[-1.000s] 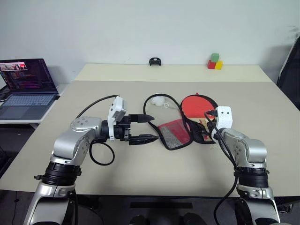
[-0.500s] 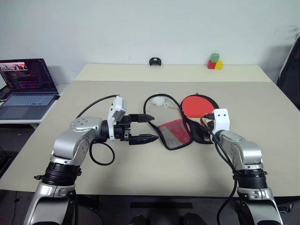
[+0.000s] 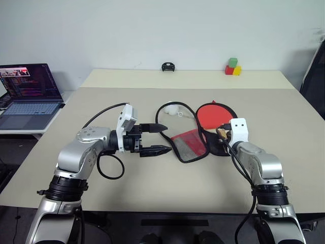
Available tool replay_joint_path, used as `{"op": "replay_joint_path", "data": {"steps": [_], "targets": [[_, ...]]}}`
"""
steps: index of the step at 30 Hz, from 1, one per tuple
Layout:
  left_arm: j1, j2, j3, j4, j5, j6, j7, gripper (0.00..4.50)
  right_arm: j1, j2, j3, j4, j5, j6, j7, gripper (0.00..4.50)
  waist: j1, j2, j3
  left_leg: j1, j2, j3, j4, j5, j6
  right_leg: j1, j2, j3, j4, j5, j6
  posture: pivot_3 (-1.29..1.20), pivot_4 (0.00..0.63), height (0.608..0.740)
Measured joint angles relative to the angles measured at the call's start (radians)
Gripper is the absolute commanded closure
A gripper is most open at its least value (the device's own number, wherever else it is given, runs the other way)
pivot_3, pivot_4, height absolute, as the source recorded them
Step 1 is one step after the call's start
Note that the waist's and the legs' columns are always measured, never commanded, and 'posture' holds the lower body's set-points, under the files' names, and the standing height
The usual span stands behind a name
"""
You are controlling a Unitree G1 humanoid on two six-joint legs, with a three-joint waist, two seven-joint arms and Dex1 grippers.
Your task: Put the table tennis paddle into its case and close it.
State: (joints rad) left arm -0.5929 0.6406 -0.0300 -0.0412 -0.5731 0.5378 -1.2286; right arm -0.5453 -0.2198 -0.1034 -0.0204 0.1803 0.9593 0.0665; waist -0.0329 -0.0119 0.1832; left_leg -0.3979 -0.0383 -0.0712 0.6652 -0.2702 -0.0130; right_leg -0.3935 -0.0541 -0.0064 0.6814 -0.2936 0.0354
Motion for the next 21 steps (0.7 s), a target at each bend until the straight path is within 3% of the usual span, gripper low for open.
{"op": "replay_joint_path", "data": {"steps": [4, 12, 21], "targets": [[0.0, 0.0, 0.0, 0.0, 0.0, 0.0, 0.0, 0.0, 0.008, 0.007, 0.0, -0.032, 0.002, 0.036, -0.001, 0.72, 0.0, 0.0, 0.0, 0.0, 0.0, 0.0, 0.0, 0.0, 0.0, 0.0, 0.0, 0.0, 0.0, 0.0, 0.0, 0.0, 0.15, 0.74], [0.006, -0.016, 0.026, 0.004, 0.004, -0.006, 0.065, 0.0, 0.027, -0.041, -0.021, -0.255, 0.06, 0.192, 0.047, 0.72, 0.001, 0.0, 0.0, 0.0, 0.0, 0.0, 0.0, 0.0, 0.0, 0.0, 0.0, 0.0, 0.0, 0.0, 0.0, 0.0, 0.15, 0.74], [-0.029, -0.083, 0.06, 0.24, 0.158, -0.163, 0.269, 0.0, 0.035, -0.355, -0.115, -0.402, 0.315, 0.246, 0.42, 0.72, 0.003, -0.001, 0.0, 0.0, -0.001, -0.001, 0.0, 0.0, 0.001, 0.002, 0.0, -0.002, -0.001, 0.0, 0.0, 0.0, 0.15, 0.74]]}}
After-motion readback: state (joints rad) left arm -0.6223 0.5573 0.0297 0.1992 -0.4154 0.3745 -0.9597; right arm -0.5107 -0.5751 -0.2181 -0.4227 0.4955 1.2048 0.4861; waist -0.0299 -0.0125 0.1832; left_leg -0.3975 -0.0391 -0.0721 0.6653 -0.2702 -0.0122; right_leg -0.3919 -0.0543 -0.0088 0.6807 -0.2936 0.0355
